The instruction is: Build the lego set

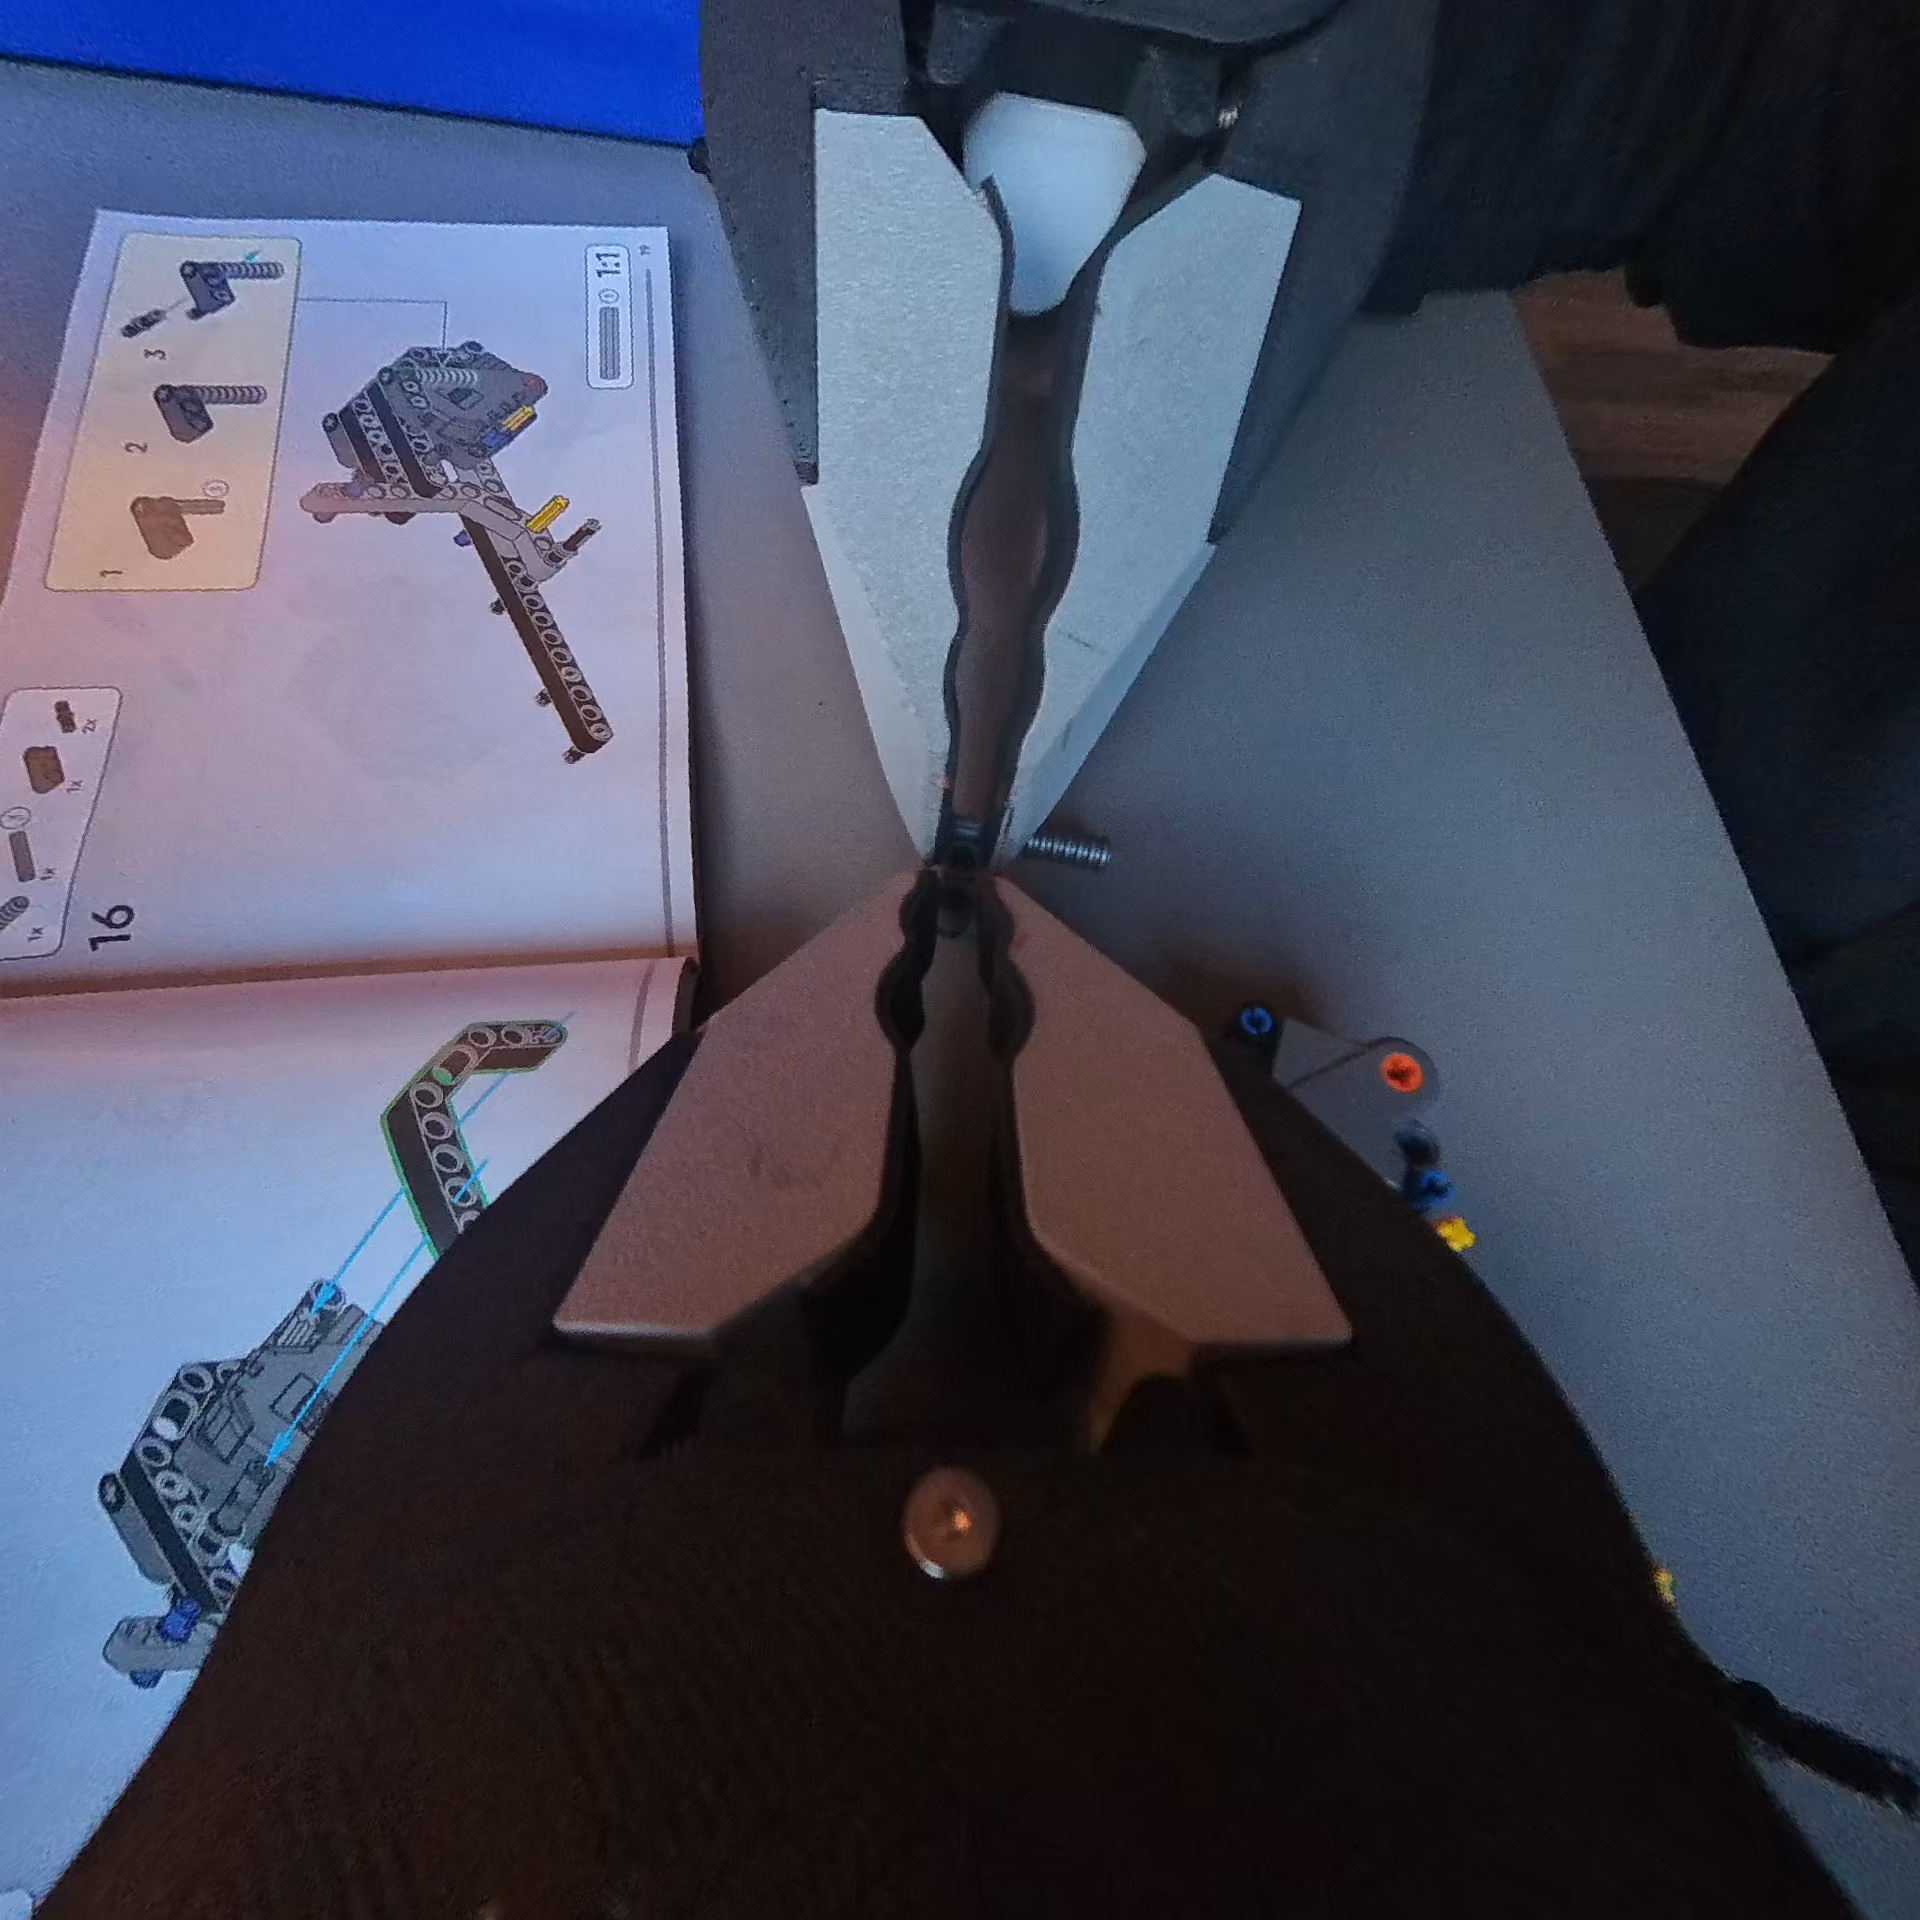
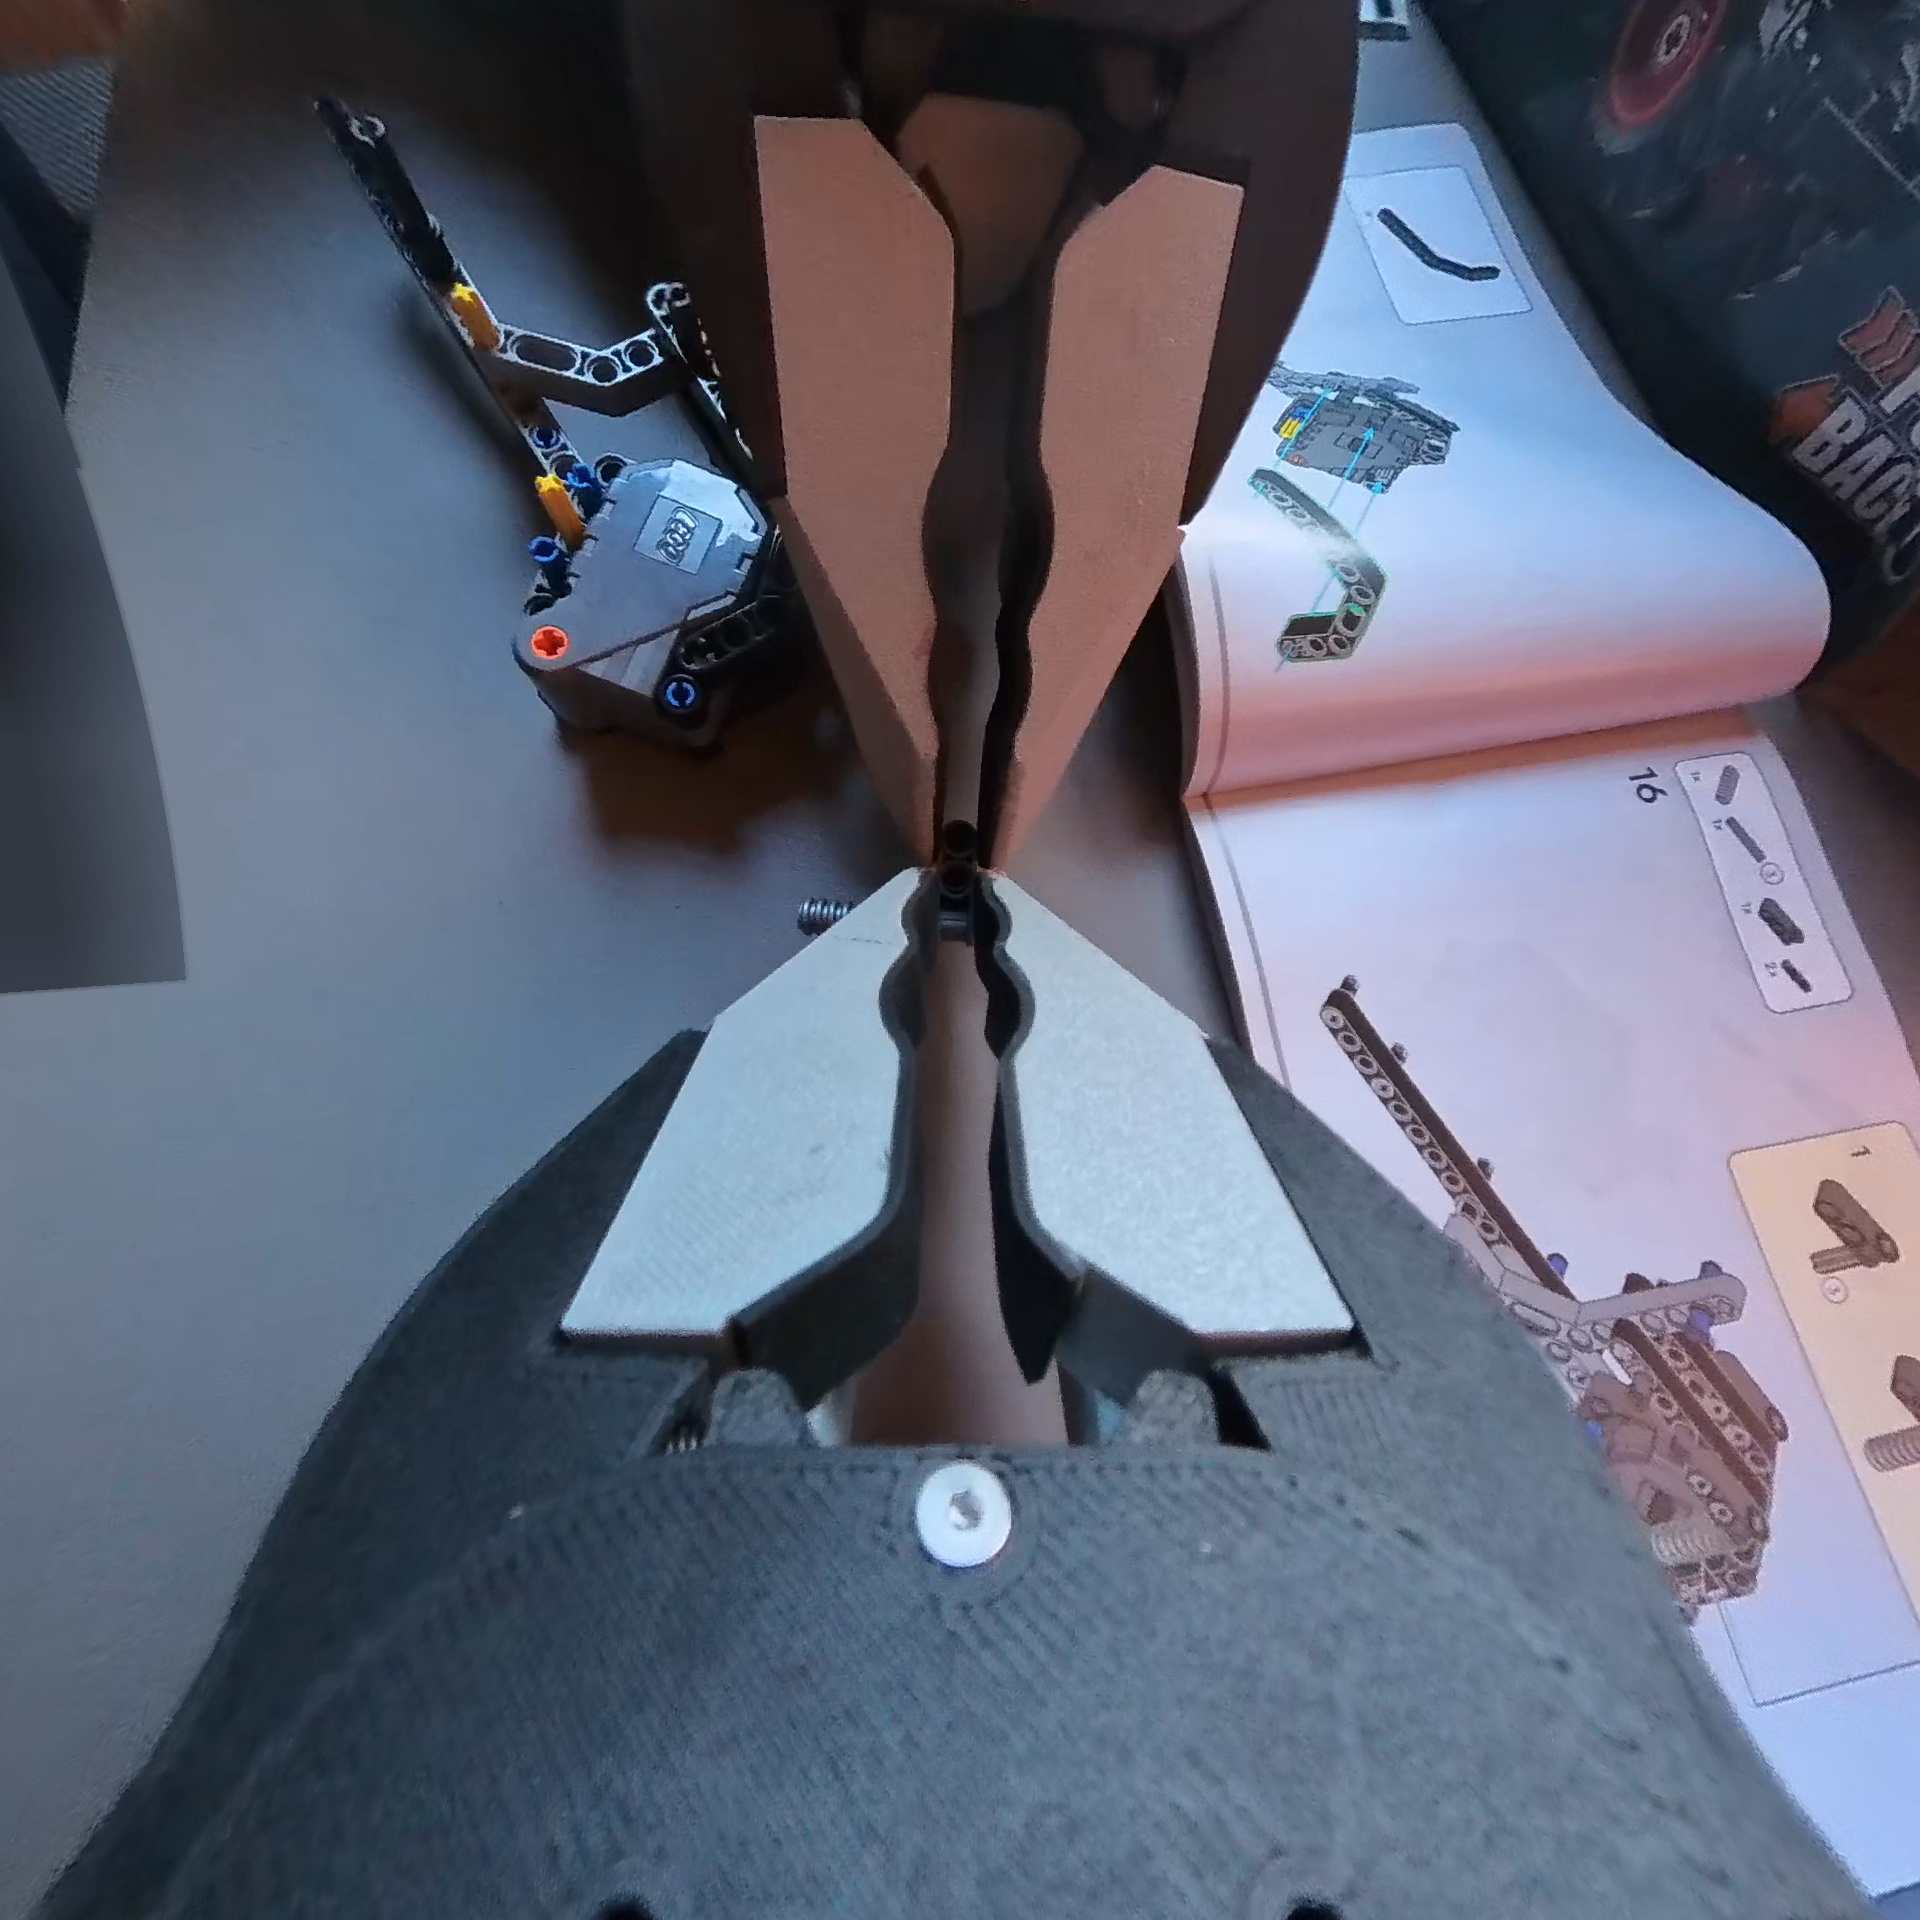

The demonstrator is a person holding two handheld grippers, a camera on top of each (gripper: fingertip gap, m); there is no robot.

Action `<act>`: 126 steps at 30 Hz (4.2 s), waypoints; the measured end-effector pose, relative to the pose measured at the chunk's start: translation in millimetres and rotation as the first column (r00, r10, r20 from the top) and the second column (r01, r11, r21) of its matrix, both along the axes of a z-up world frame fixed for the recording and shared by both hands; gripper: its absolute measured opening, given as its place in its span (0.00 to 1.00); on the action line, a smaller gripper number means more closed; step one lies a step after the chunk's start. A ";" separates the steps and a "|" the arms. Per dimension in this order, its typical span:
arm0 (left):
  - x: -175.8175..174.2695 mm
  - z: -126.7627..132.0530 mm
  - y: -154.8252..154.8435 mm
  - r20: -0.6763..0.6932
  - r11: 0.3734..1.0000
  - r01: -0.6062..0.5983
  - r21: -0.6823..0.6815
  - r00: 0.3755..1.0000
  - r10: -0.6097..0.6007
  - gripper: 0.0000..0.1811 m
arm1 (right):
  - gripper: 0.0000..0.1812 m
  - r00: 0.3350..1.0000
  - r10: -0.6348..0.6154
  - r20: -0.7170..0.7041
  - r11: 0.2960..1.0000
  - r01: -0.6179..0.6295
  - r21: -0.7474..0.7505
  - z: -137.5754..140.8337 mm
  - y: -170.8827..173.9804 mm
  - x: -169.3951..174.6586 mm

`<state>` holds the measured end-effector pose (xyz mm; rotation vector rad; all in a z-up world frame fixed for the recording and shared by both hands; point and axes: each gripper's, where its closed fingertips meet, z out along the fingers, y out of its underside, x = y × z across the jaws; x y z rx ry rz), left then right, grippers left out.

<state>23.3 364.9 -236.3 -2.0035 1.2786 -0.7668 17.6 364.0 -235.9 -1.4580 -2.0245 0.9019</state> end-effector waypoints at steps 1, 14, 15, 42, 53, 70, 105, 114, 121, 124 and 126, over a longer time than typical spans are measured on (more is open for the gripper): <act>0.0 0.0 0.0 0.000 1.000 0.000 0.001 1.000 0.000 0.03 | 0.03 1.000 -0.003 -0.002 1.000 0.003 -0.011 0.1 0.0 -0.1; 0.1 4.1 -2.2 0.073 0.986 -0.023 -0.167 0.997 0.035 0.03 | 0.03 1.000 -0.003 0.008 0.989 0.004 -0.149 0.2 -3.2 -1.7; 0.0 6.5 -2.7 0.076 0.985 -0.018 -0.170 0.997 0.031 0.03 | 0.03 1.000 -0.006 -0.002 0.981 0.006 -0.193 3.0 -4.3 -1.9; -72.9 29.6 -70.1 0.026 0.977 -0.160 -0.138 0.986 0.165 0.11 | 0.02 0.939 0.340 -0.059 0.940 -0.337 0.044 41.6 -46.9 -47.9; -57.3 19.8 -68.6 -0.007 0.982 -0.066 -0.176 0.998 0.066 0.05 | 0.02 0.947 -0.010 -0.320 0.982 0.069 0.174 125.5 45.6 29.9; -35.9 19.6 -69.2 0.127 0.978 -0.098 -0.183 0.984 0.122 0.04 | 0.02 0.778 -0.310 -0.547 0.916 0.399 0.049 161.4 106.0 70.0; -65.1 55.1 -33.3 0.253 0.936 -0.346 -0.066 0.902 0.351 0.10 | 0.02 0.718 -0.373 -0.588 0.915 0.390 -0.105 159.8 114.2 68.1; -70.9 49.5 -34.1 0.219 0.940 -0.336 -0.058 0.915 0.340 0.11 | 0.02 0.766 -0.343 -0.544 0.933 0.346 -0.102 147.5 107.2 59.7; -62.9 49.0 -44.9 0.225 0.961 -0.263 -0.083 0.935 0.276 0.12 | 0.02 0.916 -0.086 -0.393 0.993 0.047 -0.108 120.7 38.8 36.3; -51.5 48.5 -55.0 0.217 0.977 -0.202 -0.073 0.953 0.213 0.13 | 0.02 0.977 0.048 -0.209 0.993 -0.068 -0.091 85.6 -3.2 23.9; -43.9 46.2 -60.9 0.202 0.983 -0.171 -0.065 0.963 0.180 0.13 | 0.03 0.984 0.131 -0.119 0.988 -0.139 -0.063 65.2 -28.7 17.0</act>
